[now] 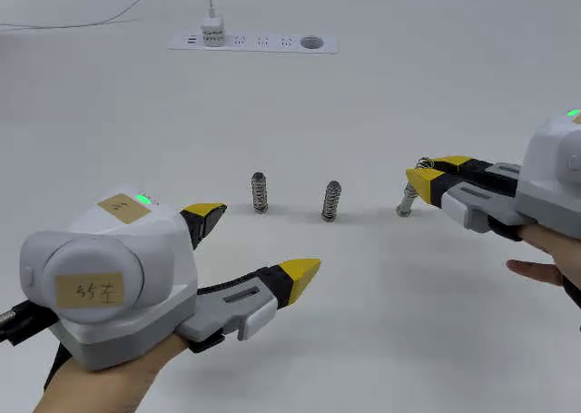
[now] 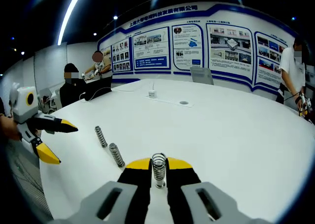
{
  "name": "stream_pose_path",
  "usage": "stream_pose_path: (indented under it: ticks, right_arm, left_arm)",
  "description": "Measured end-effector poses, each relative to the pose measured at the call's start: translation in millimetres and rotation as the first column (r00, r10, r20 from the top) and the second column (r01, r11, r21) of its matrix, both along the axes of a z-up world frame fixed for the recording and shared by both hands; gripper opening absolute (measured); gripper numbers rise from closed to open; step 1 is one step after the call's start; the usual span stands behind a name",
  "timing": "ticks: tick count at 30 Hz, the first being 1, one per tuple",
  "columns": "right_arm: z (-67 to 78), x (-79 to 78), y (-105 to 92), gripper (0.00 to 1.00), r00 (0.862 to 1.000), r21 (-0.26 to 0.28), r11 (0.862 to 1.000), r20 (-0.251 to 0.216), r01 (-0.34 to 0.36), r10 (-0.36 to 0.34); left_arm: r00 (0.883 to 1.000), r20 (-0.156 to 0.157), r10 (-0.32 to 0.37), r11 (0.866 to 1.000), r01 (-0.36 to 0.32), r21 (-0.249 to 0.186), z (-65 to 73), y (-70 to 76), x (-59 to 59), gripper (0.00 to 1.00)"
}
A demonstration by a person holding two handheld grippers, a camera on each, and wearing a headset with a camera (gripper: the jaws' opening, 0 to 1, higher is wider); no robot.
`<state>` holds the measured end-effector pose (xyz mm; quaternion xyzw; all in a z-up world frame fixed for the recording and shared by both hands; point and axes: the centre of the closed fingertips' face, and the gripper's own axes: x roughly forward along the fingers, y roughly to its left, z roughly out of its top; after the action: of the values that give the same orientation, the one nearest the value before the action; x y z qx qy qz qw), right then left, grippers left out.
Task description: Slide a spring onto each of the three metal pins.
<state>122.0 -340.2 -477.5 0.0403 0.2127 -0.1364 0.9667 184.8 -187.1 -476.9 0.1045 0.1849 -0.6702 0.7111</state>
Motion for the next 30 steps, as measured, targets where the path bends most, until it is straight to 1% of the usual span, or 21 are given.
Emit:
stream_pose_path:
  ticks: [5,7,8,12,23,30]
  right_arm:
    - [-9.4,-1.3,0.6,0.13,1.000,0.016,1.000,-0.022,0.005,-0.005]
    - [-10.4,-1.4,-0.2,0.13,1.000,0.014,1.000,-0.025,0.009,-0.008]
    - [-12.6,-0.6,0.3,0.13,1.000,0.024,1.000,-0.030,0.008,-0.007]
    - [-16.5,0.2,-0.8,0.12,0.999,0.022,1.000,-0.040,0.007,-0.006]
    - [-17.9,2.1,-2.7,0.12,0.999,0.031,0.999,-0.038,0.015,-0.014]
    - [-18.5,1.7,-1.9,0.12,0.999,0.026,1.000,-0.049,0.016,-0.015]
  left_arm:
    - [1.000,0.001,-0.001,1.000,0.001,0.006,-1.0,0.3,0.0,0.70]
    - [1.000,0.001,-0.003,1.000,0.003,0.008,-1.5,0.5,-0.2,0.70]
    - [1.000,0.001,-0.003,1.000,0.003,0.009,-1.7,0.5,-0.2,0.70]
    - [1.000,0.001,-0.006,1.000,0.006,0.006,-0.9,0.1,-0.8,0.70]
    - [1.000,0.002,-0.008,1.000,0.008,0.009,-1.0,0.2,-0.1,0.70]
    - [1.000,0.004,-0.006,1.000,0.006,0.004,0.8,-0.2,0.7,0.70]
